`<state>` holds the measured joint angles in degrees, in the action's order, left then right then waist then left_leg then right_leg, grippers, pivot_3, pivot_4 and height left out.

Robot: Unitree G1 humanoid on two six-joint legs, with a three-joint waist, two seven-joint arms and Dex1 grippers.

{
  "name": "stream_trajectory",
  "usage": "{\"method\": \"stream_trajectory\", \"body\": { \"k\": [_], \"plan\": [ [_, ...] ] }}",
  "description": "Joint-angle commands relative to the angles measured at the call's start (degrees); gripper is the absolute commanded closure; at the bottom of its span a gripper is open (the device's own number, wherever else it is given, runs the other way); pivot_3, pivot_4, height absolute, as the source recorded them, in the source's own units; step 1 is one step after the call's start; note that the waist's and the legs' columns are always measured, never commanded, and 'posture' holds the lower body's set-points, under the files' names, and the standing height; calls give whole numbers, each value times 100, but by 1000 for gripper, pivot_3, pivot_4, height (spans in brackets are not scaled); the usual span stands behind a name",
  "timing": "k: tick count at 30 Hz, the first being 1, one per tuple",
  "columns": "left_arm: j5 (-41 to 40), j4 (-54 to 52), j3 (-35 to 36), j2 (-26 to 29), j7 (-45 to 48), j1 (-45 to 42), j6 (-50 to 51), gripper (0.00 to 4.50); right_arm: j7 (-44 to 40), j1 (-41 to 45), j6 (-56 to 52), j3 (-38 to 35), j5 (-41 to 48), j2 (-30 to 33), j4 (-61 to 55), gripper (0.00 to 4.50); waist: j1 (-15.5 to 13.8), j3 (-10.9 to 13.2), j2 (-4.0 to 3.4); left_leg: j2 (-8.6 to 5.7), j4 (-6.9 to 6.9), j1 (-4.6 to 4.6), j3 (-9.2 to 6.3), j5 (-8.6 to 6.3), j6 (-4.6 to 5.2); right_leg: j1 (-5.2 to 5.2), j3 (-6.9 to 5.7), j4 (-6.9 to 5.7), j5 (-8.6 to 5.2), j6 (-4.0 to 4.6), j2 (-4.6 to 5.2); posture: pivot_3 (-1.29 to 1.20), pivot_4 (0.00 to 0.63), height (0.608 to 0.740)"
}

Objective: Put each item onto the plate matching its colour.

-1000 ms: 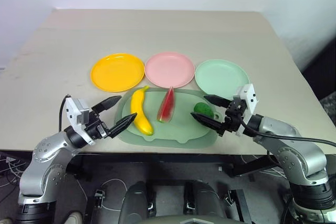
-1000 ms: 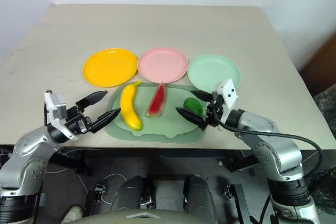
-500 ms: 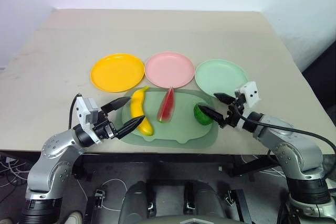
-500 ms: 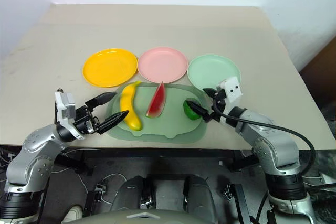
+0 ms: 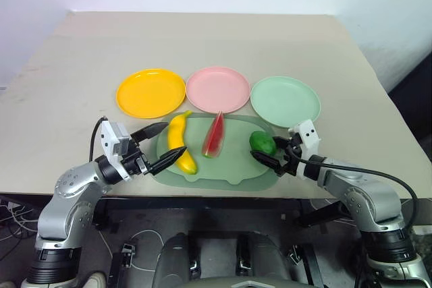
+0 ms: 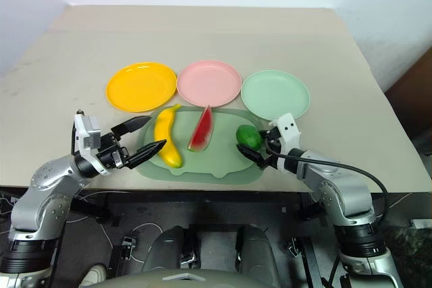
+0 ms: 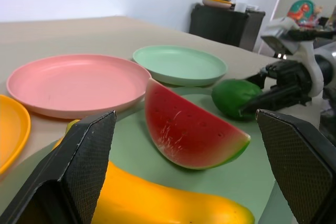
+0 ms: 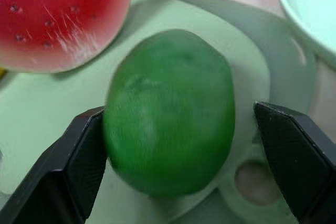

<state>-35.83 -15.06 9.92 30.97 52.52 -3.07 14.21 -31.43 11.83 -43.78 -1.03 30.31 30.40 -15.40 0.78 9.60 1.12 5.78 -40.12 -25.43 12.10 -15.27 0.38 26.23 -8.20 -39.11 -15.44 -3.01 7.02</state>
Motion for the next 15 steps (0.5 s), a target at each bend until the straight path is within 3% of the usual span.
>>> {"method": "stream_trajectory", "body": {
  "k": [1, 3, 4, 9, 15],
  "plan": [
    [34, -23, 59, 44, 70, -78, -127, 0, -132, 161, -55, -277, 200, 74, -201, 1291, -2, 0, 0, 0, 0, -1, 0, 0, 0, 1, 0, 0, 0, 0, 0, 0, 150, 695],
    [49, -8, 67, 37, 83, -81, -143, 0, -184, 315, -196, -445, 405, 138, -406, 1884, -1, 0, -1, 0, 0, -2, 0, 0, 0, 2, 0, 0, 0, 0, 0, 0, 150, 695],
    [56, -9, 67, 31, 84, -75, -150, 0, -233, 389, -241, -525, 513, 176, -509, 1932, 0, 0, -1, 0, 0, -2, 0, 0, 0, 2, 0, 0, 0, 0, 0, 0, 150, 695],
    [82, -68, 63, -4, 55, 12, -188, 0, -189, 1051, -364, -873, 817, 218, -456, 1933, 3, 0, 0, 1, 0, -1, 0, 0, 0, 2, 0, 0, 0, 0, 0, 0, 150, 695],
    [94, -183, 66, -33, -47, 133, -226, 0, -121, 2049, 72, -859, 420, 124, 827, 1934, 0, 0, -1, 0, 0, -1, 2, 0, 0, 2, 0, 0, 0, 0, 0, 0, 150, 695]
  ]
}}
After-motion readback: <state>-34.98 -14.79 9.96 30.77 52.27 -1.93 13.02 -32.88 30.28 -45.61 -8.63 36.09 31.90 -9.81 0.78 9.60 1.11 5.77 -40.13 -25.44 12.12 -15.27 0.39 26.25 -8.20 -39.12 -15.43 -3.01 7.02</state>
